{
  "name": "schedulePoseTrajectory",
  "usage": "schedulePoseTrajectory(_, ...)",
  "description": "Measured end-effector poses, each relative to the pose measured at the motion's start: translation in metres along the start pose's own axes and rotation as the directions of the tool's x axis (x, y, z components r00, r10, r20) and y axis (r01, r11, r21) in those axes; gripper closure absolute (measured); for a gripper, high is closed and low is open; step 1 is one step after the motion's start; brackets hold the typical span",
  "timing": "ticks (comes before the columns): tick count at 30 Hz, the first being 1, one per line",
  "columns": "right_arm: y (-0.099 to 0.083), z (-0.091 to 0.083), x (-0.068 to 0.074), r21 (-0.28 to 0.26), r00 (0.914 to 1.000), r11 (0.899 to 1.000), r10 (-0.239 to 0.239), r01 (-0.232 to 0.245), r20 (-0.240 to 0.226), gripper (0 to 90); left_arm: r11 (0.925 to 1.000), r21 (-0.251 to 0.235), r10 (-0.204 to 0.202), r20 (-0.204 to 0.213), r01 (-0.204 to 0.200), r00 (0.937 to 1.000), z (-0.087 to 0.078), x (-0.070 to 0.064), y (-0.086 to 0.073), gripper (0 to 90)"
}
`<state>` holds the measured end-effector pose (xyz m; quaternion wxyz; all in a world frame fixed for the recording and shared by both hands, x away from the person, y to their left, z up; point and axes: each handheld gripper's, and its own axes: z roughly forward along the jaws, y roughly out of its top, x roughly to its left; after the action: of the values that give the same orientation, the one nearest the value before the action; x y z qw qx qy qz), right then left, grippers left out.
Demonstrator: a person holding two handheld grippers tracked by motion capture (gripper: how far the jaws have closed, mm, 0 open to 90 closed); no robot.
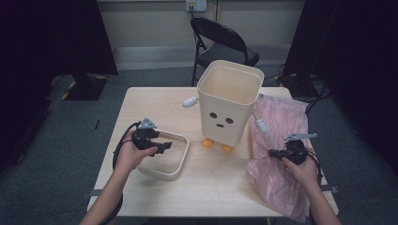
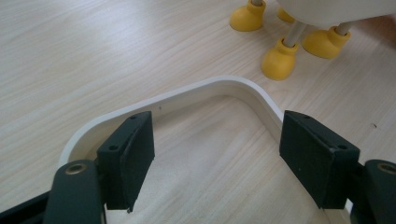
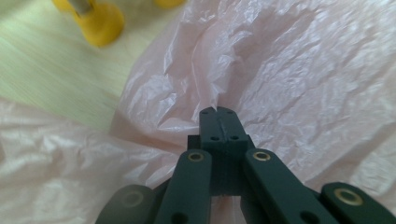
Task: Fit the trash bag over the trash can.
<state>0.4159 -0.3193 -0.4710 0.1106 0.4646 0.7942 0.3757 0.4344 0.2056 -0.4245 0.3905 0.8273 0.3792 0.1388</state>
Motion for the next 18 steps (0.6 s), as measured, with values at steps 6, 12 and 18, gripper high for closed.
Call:
schedulePoseTrajectory(6, 0.01, -0.032, -0.015, -0.039, 0.999, 0.999, 0.035, -0.036, -0.027, 90.0, 0.9999, 0.014, 0.007, 0.013, -0.008, 0.9999, 0.002, -0.005, 0.003, 25.8)
schedulePoseTrajectory(12, 0.028, -0.054, -0.019, -0.06, 0.9997, 0.998, 0.02, -0.02, -0.011, 90.0, 1.0, 0.001, 0.004, 0.019, -0.004, 0.9998, 0.0, -0.006, 0.008, 25.8)
schedulePoseTrajectory(18, 0.042, -0.072, -0.024, -0.088, 0.9996, 0.996, 0.014, -0.016, -0.025, 90.0, 0.9999, 0.002, 0.012, 0.019, -0.012, 0.9997, -0.002, -0.004, 0.008, 25.7)
